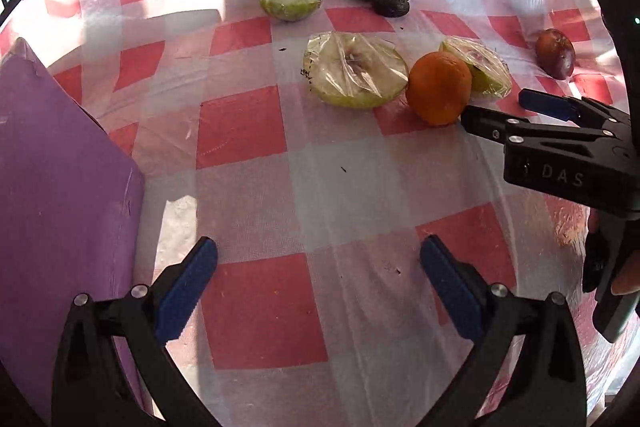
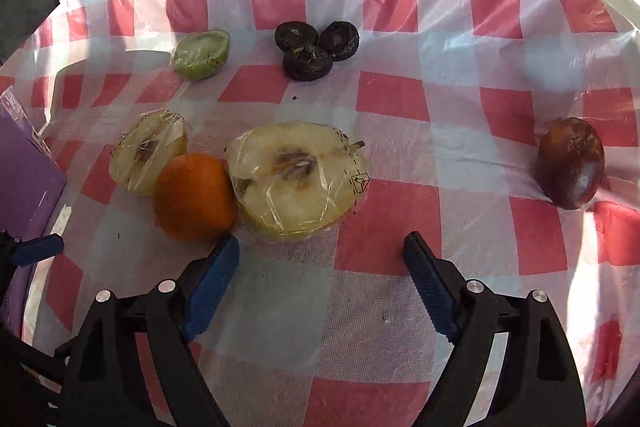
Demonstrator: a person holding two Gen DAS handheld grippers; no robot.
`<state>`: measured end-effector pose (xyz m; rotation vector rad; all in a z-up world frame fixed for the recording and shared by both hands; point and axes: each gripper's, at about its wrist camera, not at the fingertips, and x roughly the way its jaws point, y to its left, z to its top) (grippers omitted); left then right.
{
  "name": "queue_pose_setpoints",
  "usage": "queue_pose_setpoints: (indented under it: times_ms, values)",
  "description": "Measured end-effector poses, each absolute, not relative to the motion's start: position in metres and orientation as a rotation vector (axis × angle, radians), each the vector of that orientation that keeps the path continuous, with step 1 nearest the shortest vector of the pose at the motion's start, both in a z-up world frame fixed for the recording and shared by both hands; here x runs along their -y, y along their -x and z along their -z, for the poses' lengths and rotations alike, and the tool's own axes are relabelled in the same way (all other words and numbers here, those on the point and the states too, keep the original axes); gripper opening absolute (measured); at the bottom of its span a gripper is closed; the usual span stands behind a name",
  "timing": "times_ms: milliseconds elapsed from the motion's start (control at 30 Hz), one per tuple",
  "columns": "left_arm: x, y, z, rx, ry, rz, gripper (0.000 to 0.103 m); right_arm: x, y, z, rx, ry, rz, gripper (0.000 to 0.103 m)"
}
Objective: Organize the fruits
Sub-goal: 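Grasp the large wrapped apple half with the right tool while the left grasps a smaller one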
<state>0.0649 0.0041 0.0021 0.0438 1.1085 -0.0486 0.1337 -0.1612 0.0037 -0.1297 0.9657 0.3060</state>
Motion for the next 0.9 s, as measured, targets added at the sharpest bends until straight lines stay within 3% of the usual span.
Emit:
queue_pose_setpoints:
  times_ms: [167,467,700,900]
  values:
    - [0.003,-0.073,-0.002,-1.095,-0.061,0.073,0.102,0.163,-0.152,-0.002,-0.938,0.141,-0.335,0.088]
    - [0.004,-0.117,-0.001,-1.078,-0.022,0.006,0.102,0.153,-0.176,-0.004,-0.924,0.178,-0.404,0.088]
    - [-0.006,-0.145,-0.001,-1.056,-0.007,-0.026,0.102,0.151,-0.179,-0.005,-0.893,0.165,-0.417,0.066]
    - [-0.010,-0.164,-0.002,-1.036,-0.023,-0.024,0.102,0.153,-0.180,-0.005,-0.898,0.142,-0.411,0.065]
